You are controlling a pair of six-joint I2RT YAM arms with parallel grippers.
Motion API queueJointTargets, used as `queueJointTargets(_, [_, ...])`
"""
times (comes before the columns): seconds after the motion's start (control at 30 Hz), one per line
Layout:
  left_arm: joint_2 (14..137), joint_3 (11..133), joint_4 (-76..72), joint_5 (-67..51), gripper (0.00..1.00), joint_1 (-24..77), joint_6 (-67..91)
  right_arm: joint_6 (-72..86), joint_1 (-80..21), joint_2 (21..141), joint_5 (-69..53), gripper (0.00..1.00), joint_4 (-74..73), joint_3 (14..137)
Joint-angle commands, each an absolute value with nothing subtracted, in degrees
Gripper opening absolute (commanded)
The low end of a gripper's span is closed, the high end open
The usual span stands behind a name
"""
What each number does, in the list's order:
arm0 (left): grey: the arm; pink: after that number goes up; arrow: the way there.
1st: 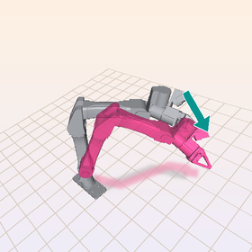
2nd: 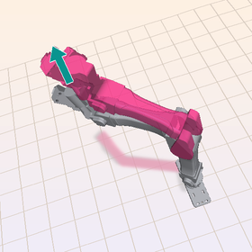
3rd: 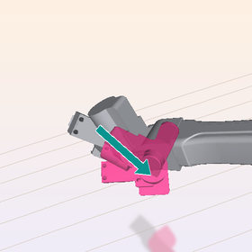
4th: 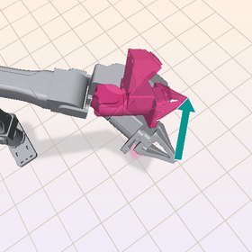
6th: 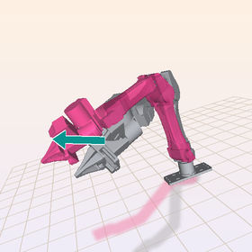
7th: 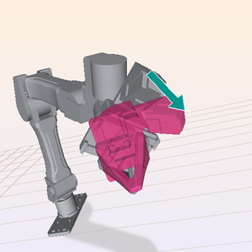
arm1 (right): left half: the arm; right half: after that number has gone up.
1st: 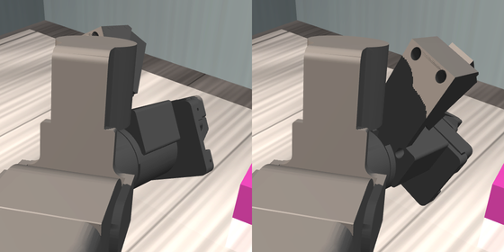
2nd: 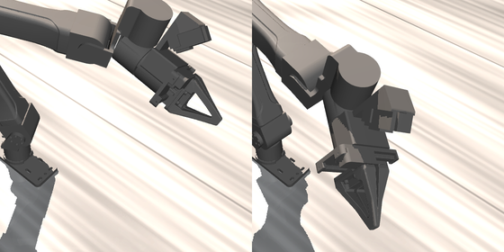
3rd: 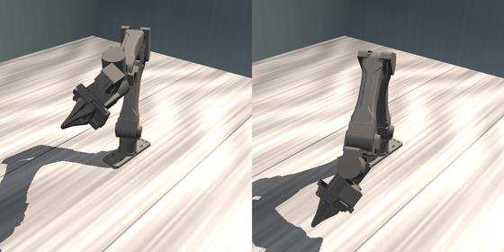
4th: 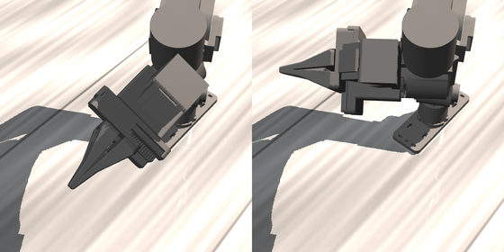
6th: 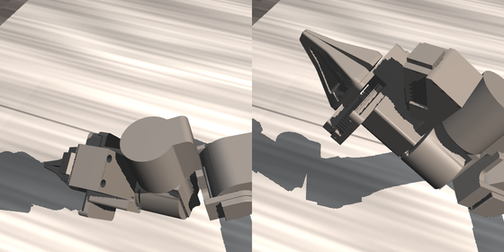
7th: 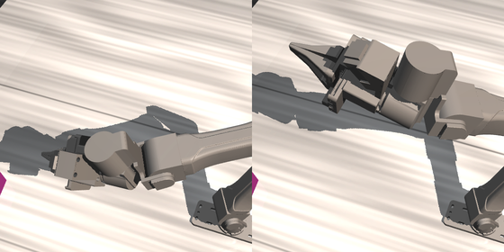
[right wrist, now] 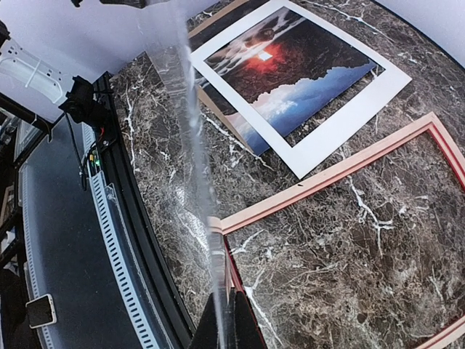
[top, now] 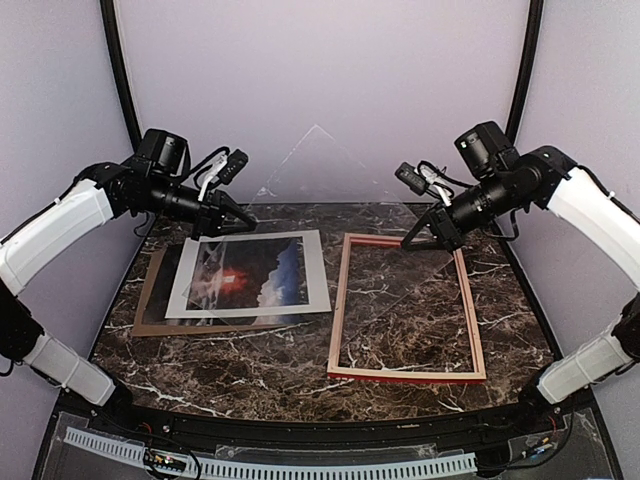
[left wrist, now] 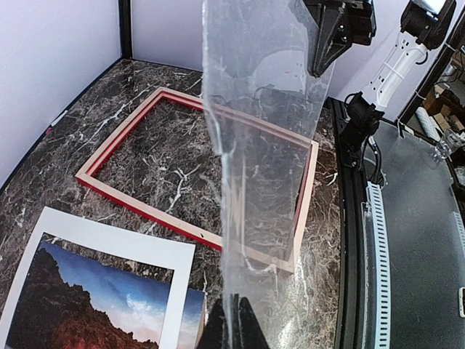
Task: Put the photo into the frame
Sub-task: Pass from the right arm to the left
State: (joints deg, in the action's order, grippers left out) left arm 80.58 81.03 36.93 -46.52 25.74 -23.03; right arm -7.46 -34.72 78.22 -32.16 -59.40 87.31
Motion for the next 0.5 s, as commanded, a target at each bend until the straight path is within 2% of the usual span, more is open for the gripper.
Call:
queueJointTargets(0.0, [78.6, 78.8, 38.0, -47.3, 0.01, 25.6, -22.3, -5.8, -33.7, 79.2, -33.0, 0.00, -55.8, 88.3])
queueJointTargets(0.17, [78.6, 78.6, 37.4, -49.5, 0.08, 25.8, -21.0, -6.4, -33.6, 80.1, -33.5, 0.00, -55.8, 89.2])
queueJointTargets(0.47, [79.6, 79.1, 38.2, -49.4, 0.09, 26.8, -20.1, -7.0, -33.5, 81.6, -34.1, 0.00, -55.5, 90.2])
